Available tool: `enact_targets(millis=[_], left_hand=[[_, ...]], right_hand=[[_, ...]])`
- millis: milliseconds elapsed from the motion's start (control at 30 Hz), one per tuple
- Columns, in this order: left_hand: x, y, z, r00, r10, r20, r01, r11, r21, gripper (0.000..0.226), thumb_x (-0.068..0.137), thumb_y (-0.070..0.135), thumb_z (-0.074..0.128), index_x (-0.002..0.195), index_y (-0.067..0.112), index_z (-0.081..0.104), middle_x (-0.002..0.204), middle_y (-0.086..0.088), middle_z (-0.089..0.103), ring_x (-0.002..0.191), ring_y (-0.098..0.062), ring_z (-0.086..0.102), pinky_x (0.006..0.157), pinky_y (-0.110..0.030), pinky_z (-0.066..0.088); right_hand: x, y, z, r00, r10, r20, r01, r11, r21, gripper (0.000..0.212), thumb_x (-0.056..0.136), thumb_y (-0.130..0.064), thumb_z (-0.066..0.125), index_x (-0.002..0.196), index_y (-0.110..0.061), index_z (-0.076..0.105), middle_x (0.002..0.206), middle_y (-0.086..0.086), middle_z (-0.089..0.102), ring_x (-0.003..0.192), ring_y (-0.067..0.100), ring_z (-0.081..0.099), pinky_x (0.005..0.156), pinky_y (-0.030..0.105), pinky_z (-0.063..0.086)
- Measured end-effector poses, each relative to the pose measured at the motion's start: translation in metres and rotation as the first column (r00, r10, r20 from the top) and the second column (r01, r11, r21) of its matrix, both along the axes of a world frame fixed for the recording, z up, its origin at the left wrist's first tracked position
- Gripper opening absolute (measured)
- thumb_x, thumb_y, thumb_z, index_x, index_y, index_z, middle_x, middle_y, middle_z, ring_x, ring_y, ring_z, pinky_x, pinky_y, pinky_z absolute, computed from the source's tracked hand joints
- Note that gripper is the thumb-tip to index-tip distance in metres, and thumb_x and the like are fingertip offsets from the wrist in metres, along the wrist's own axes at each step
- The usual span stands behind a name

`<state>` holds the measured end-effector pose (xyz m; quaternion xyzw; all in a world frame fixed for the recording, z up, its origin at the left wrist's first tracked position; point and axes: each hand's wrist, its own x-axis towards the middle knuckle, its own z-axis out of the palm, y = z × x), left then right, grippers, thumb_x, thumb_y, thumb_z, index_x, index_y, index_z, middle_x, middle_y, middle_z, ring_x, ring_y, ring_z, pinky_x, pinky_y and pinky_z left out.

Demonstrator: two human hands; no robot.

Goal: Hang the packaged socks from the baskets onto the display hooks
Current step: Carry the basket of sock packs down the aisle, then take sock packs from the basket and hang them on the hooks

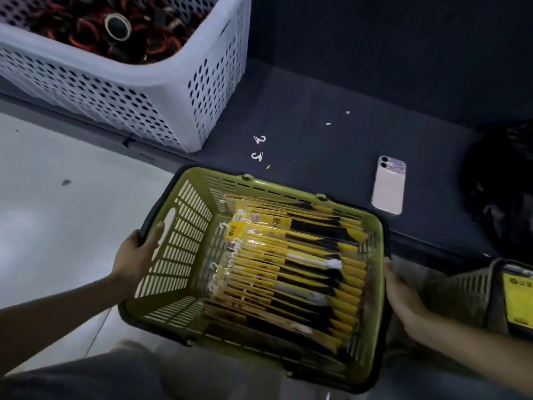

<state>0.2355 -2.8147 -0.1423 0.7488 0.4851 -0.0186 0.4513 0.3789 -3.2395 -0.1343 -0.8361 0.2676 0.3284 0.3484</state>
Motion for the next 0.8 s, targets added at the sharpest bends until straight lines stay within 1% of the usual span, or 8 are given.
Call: enact_targets(millis=[133,233,333,433,500,567,667,800], left_hand=[[0.027,0.008,0.011,0.970,-0.244,0.019,0.241,0.965,0.102,0.067,0.078,0.064,0.051,0.118,0.010,0.048,0.105,-0.010,0.062,0.087,-0.021,0.061,0.067,-0.038,0.051],[0.047,-0.004,0.026,0.887,-0.452,0.094,0.408,0.862,0.300,0.073,0.083,0.054,0.054,0.140,0.010,0.035,0.136,-0.012,0.046,0.125,-0.025,0.042,0.106,-0.043,0.036],[0.060,-0.033,0.041,0.793,-0.604,0.078,0.575,0.785,0.230,0.073,0.082,0.058,0.050,0.140,0.014,0.038,0.140,-0.007,0.045,0.126,-0.019,0.044,0.105,-0.034,0.036],[0.069,-0.063,0.051,0.704,-0.703,0.102,0.706,0.677,-0.207,0.072,0.082,0.061,0.046,0.141,0.020,0.039,0.141,0.002,0.043,0.117,-0.009,0.049,0.097,-0.027,0.040],[0.073,-0.073,0.045,0.678,-0.733,0.058,0.707,0.628,-0.326,0.074,0.084,0.061,0.045,0.144,0.018,0.035,0.145,-0.002,0.040,0.125,-0.015,0.044,0.098,-0.028,0.038],[0.075,-0.078,0.038,0.654,-0.756,-0.013,0.712,0.621,-0.327,0.066,0.090,0.058,0.042,0.143,0.019,0.038,0.145,-0.005,0.039,0.121,-0.018,0.046,0.090,-0.025,0.037],[0.071,-0.082,0.028,0.699,-0.713,-0.060,0.655,0.671,-0.347,0.053,0.093,0.054,0.042,0.135,0.021,0.046,0.141,-0.009,0.044,0.107,-0.021,0.058,0.095,-0.035,0.045],[0.054,-0.089,0.024,0.775,-0.628,-0.073,0.574,0.748,-0.334,0.061,0.087,0.059,0.051,0.134,0.021,0.048,0.136,-0.010,0.051,0.111,-0.025,0.059,0.102,-0.044,0.044]], right_hand=[[0.026,0.020,0.010,0.905,0.265,0.332,-0.240,0.964,-0.113,0.046,0.103,-0.036,0.030,0.129,-0.004,0.048,0.129,0.017,0.051,0.126,0.032,0.044,0.102,0.037,0.032],[0.041,0.036,0.026,0.730,0.462,0.503,-0.357,0.886,-0.296,0.049,0.097,-0.031,0.049,0.136,-0.004,0.036,0.135,0.014,0.035,0.130,0.030,0.032,0.108,0.042,0.027],[0.045,0.066,0.051,0.469,0.647,0.601,-0.565,0.743,-0.360,0.044,0.093,-0.027,0.056,0.132,-0.011,0.044,0.132,0.006,0.042,0.123,0.019,0.039,0.103,0.032,0.034],[0.032,0.111,0.060,0.475,0.700,0.534,-0.776,0.619,-0.122,0.029,0.095,-0.031,0.054,0.121,-0.017,0.057,0.119,-0.003,0.057,0.109,0.011,0.055,0.083,0.018,0.040],[0.022,0.133,0.048,0.407,0.810,0.423,-0.873,0.481,-0.080,0.037,0.094,-0.037,0.056,0.127,-0.020,0.054,0.127,-0.004,0.055,0.114,0.013,0.054,0.089,0.022,0.043],[0.013,0.145,0.034,0.327,0.889,0.320,-0.918,0.379,-0.117,0.053,0.091,-0.044,0.058,0.137,-0.020,0.045,0.138,-0.001,0.046,0.123,0.017,0.049,0.098,0.030,0.043],[0.008,0.153,0.020,0.346,0.913,0.216,-0.920,0.376,-0.114,0.068,0.084,-0.051,0.064,0.139,-0.017,0.042,0.140,0.004,0.043,0.125,0.022,0.048,0.101,0.034,0.042],[0.007,0.162,0.016,0.337,0.916,0.218,-0.918,0.371,-0.139,0.052,0.080,-0.046,0.071,0.120,-0.016,0.055,0.123,0.005,0.054,0.101,0.016,0.052,0.086,0.028,0.043]])
